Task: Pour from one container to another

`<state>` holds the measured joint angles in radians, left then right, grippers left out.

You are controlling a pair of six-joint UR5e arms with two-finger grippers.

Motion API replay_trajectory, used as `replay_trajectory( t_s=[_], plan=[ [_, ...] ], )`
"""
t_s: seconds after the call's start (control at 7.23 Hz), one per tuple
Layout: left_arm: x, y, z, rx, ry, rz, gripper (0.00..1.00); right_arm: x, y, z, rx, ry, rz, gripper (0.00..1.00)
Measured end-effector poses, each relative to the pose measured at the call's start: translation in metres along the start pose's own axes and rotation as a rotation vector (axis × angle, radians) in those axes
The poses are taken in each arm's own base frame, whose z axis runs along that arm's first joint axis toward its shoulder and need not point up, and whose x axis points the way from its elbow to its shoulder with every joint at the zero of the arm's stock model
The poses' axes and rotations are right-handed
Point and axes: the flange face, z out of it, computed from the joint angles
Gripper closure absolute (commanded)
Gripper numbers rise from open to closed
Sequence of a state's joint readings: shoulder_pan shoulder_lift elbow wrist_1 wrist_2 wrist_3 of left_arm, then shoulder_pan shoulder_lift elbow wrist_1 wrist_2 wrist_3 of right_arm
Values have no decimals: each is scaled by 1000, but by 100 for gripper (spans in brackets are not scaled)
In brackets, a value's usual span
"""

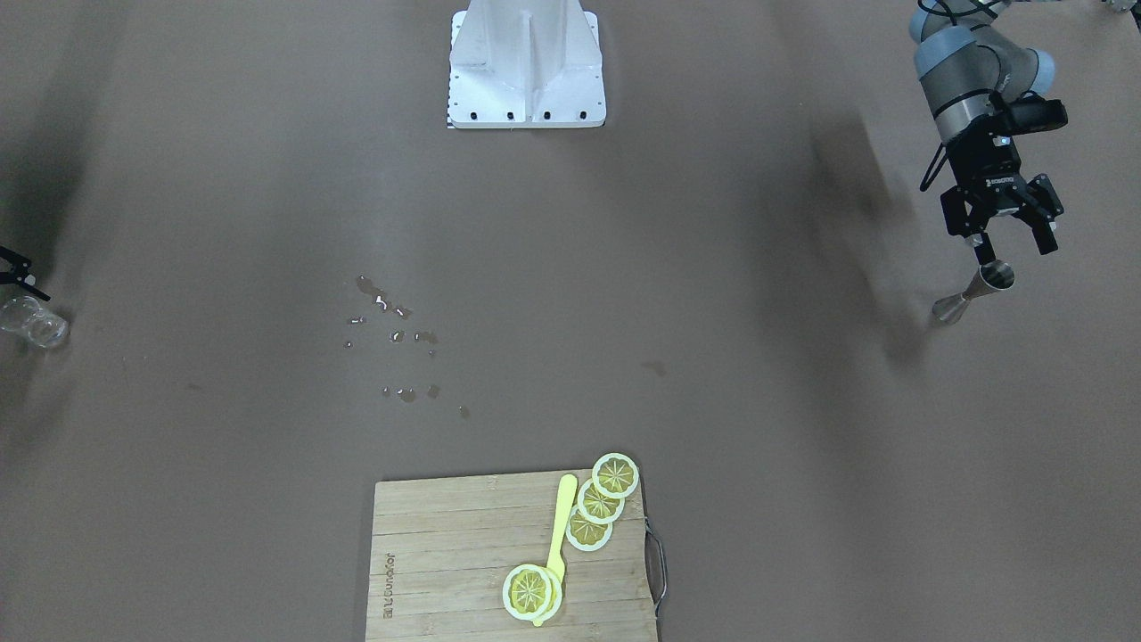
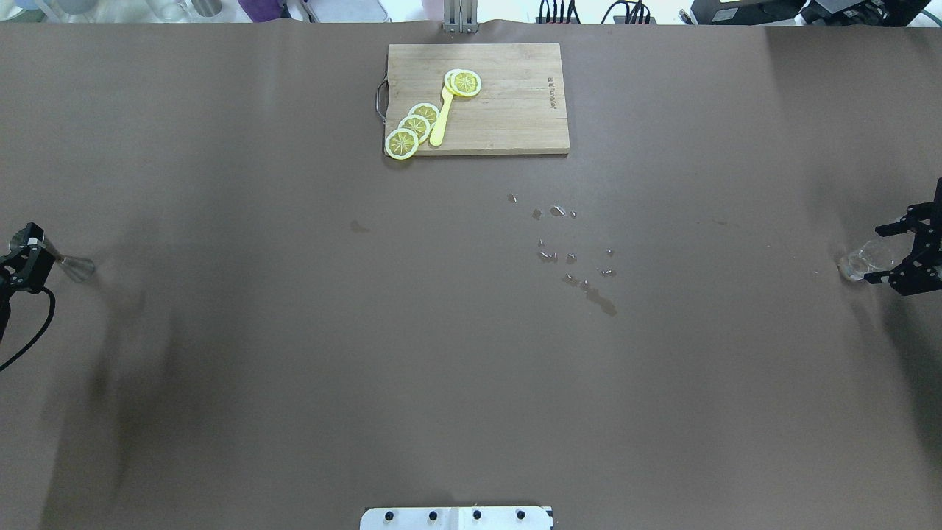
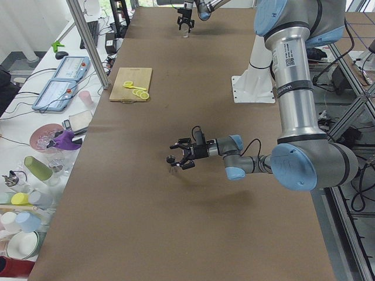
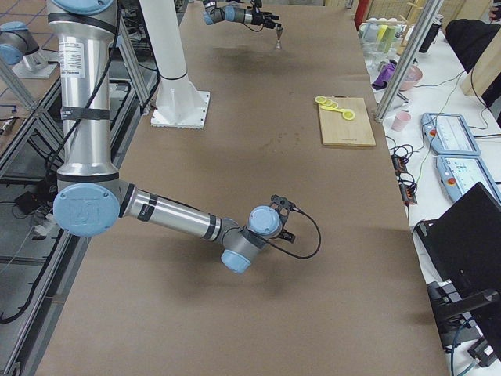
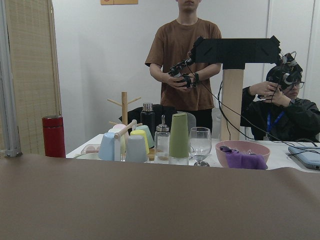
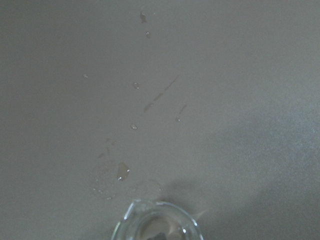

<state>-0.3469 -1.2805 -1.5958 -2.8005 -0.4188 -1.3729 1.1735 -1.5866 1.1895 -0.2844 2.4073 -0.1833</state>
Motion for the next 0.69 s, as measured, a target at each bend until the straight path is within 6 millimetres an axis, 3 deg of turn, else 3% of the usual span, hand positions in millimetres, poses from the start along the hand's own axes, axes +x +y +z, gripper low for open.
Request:
replay_trajectory(
  t_s=[0.69],
  plan=[
    [10,38,26,10,-28,10,3,-9,4,17,39,2,21,0]
  ],
)
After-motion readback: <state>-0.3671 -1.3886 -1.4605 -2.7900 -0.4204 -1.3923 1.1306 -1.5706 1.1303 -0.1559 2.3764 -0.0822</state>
